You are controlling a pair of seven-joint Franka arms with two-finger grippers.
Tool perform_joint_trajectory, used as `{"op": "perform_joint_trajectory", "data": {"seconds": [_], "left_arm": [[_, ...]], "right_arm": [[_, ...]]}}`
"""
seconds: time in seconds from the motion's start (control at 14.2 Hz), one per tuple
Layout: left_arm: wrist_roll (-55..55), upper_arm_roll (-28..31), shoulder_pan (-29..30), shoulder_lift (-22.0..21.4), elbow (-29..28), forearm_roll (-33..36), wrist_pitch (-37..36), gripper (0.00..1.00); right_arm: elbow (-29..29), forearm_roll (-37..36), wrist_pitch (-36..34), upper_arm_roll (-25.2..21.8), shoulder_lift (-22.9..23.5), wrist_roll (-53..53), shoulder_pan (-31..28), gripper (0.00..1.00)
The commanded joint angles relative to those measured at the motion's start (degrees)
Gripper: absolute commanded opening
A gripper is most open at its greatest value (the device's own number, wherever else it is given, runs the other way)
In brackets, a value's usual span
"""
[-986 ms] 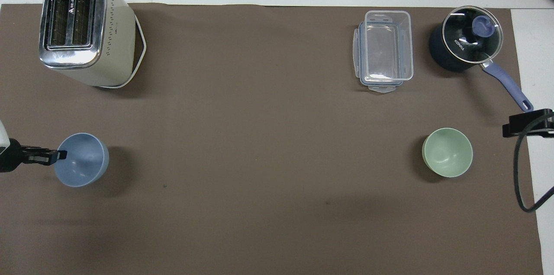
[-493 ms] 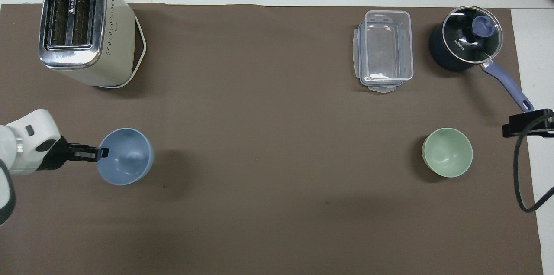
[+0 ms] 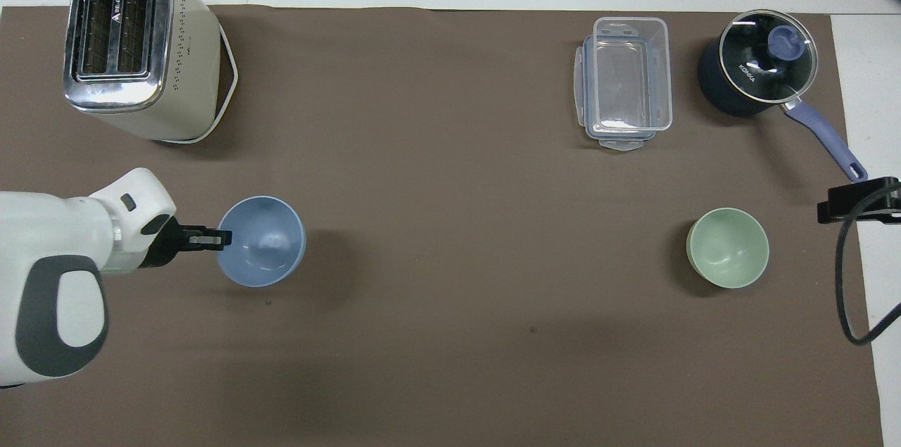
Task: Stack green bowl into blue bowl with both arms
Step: 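Slide the blue bowl with the left gripper toward the table center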
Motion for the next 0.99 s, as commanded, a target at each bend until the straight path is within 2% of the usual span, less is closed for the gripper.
{"op": "perform_joint_trajectory", "data": {"seconds": [0.0,0.35,0.92], "left_arm": [[-7.2,1.2,-7.3,2.6,-0.2,0.0,5.2,0.0],[-16.2,1.2,-17.2,6.5,0.7,0.1,11.1,0.0],[-16.8,1.2,-17.8,7.6,0.4,2.4,10.4,0.0]], "right_arm": [[-1.7,0.3,0.3,-0.4,-1.4,-1.4,-0.1,1.0],[-1.7,0.3,0.2,-0.5,-1.5,-1.3,-0.2,1.0],[-2.0,0.3,0.3,-0.5,-1.7,-1.3,-0.2,1.0]]}}
